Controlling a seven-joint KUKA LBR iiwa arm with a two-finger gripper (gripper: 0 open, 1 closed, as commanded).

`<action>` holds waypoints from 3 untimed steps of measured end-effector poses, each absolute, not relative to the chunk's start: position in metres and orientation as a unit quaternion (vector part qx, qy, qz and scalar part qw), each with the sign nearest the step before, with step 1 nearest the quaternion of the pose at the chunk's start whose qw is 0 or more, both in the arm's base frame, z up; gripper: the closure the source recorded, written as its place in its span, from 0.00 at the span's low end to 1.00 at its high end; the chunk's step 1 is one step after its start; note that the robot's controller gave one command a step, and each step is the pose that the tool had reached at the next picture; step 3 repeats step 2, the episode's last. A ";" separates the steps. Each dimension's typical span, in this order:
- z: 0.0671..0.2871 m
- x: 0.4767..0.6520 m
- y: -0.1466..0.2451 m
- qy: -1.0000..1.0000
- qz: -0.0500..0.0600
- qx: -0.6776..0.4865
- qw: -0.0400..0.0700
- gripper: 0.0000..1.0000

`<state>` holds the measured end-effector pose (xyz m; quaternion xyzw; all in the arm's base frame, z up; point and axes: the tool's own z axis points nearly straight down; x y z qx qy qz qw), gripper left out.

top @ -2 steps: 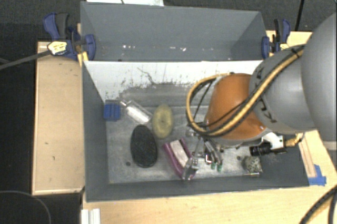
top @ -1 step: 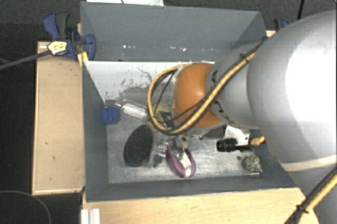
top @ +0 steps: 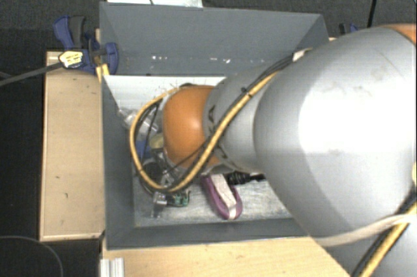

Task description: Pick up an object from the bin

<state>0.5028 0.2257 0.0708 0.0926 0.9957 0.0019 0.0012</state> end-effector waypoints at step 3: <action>0.241 0.515 0.216 0.995 0.002 0.099 0.004 1.00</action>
Offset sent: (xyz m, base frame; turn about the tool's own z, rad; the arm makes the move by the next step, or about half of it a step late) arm 0.0000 0.0000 0.0000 0.0000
